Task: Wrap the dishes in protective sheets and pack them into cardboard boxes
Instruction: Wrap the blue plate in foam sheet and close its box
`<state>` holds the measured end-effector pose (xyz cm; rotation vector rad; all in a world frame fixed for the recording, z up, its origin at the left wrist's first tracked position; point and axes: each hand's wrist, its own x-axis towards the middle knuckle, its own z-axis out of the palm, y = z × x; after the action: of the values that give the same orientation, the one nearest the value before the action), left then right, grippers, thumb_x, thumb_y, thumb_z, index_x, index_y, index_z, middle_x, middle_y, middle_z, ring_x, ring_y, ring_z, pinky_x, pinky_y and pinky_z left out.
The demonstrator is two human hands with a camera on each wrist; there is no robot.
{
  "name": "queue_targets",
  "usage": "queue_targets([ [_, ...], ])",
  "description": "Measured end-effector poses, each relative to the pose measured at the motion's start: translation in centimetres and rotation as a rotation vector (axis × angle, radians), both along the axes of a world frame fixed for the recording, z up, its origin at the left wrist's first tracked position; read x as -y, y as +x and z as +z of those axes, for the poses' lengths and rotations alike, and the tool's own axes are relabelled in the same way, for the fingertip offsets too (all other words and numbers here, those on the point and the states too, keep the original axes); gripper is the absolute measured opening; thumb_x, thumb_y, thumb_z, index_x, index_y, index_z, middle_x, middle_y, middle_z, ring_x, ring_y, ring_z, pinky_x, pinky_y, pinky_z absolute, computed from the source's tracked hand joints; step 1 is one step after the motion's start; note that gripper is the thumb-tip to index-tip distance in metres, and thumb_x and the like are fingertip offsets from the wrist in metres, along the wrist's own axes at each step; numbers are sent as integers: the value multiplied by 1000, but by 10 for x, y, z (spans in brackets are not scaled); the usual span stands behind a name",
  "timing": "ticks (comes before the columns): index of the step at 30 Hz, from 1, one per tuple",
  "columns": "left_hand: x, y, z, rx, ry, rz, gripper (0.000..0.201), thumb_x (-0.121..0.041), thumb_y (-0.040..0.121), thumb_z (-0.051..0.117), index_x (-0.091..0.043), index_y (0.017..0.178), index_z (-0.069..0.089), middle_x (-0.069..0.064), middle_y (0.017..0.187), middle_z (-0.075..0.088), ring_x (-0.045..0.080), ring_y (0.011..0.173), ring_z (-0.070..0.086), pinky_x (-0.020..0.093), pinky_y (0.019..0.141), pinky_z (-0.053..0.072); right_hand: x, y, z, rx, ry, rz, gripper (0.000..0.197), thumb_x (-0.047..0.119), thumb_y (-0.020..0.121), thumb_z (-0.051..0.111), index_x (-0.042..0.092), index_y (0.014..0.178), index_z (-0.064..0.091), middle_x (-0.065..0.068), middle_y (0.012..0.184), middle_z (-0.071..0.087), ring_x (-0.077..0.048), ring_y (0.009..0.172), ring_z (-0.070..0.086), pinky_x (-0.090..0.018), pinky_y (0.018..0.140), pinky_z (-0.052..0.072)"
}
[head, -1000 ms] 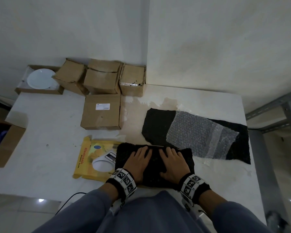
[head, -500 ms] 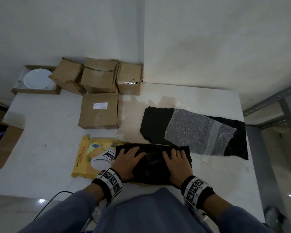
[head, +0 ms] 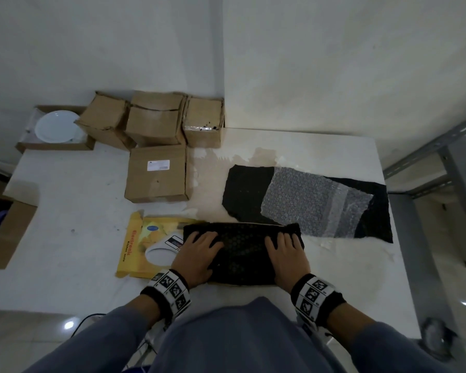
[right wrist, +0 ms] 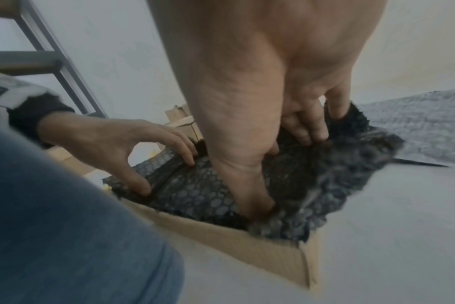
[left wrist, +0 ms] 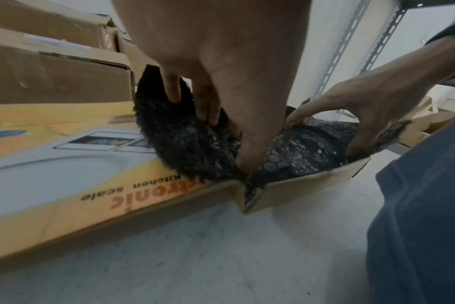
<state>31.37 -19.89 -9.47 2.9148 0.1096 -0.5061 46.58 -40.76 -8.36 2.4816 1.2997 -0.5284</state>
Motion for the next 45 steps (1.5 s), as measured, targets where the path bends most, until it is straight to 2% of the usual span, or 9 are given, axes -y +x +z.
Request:
queue_targets([
  [4, 8, 4, -3, 21, -4, 7, 88, -33, 40, 89, -22, 121, 57, 10, 126, 58, 28, 110, 63, 47, 98, 48, -5, -7, -7, 20, 12, 29, 94, 32, 46, 90, 1, 129, 60, -36, 116, 59, -51, 111, 58, -58, 107, 38],
  [8, 14, 6, -1, 34, -18, 34, 92, -29, 30, 90, -25, 117, 60, 8, 122, 58, 24, 86, 67, 32, 80, 54, 0, -12, -7, 28, -25, 3, 85, 29, 91, 60, 3, 156, 11, -35, 152, 25, -46, 144, 24, -53, 122, 9],
  [12, 17, 4, 4, 86, -42, 68, 92, -27, 24, 91, -25, 111, 63, 8, 116, 61, 24, 81, 66, 31, 77, 56, -4, -11, -9, -30, -28, 8, 89, 29, 92, 58, 3, 156, 2, -32, 153, 24, -42, 145, 23, -48, 123, 3],
  [17, 11, -9, 10, 277, -146, 141, 64, -17, 56, 81, -20, 116, 60, 12, 132, 51, 33, 121, 52, 52, 107, 42, 6, 3, 2, -175, 107, 28, 88, 29, 76, 71, 9, 151, 29, -25, 144, 39, -41, 135, 38, -45, 120, 19],
  [22, 8, -29, 15, 511, -402, 892, 70, -14, 69, 82, -18, 129, 47, 8, 122, 49, 24, 109, 54, 40, 92, 51, 28, 10, 14, -76, 570, -317, 64, 29, 70, 71, 19, 130, 51, -10, 133, 45, -29, 119, 47, -44, 99, 44],
  [26, 12, -26, 13, 379, -708, 1111, 74, -10, 78, 79, -21, 140, 41, 7, 103, 61, 22, 94, 64, 38, 86, 56, 36, 11, 8, -305, 776, -615, 61, 11, 76, 71, 17, 132, 47, -8, 129, 46, -26, 110, 54, -41, 85, 53],
  [31, 31, -13, 14, 364, -641, 961, 59, -15, 80, 79, -10, 134, 55, 5, 116, 62, 24, 109, 60, 29, 89, 48, 30, 6, 1, -443, 860, -540, 55, 10, 80, 69, 18, 131, 49, -4, 120, 55, -20, 100, 58, -34, 85, 53],
  [36, 44, -9, 6, 192, -369, 579, 76, -46, 91, 63, -12, 152, 34, 5, 138, 36, 19, 122, 45, 35, 100, 48, 20, -4, -8, -475, 658, -404, 59, 24, 87, 68, 13, 141, 48, -7, 138, 52, -22, 125, 50, -26, 104, 36],
  [45, 45, -3, -3, -5, -57, 367, 77, -59, 97, 11, -7, 151, 31, 14, 137, 38, 31, 128, 41, 40, 98, 43, 9, -15, -12, -417, 430, -260, 53, 22, 92, 58, 7, 141, 48, -13, 141, 45, -32, 123, 47, -40, 105, 43],
])
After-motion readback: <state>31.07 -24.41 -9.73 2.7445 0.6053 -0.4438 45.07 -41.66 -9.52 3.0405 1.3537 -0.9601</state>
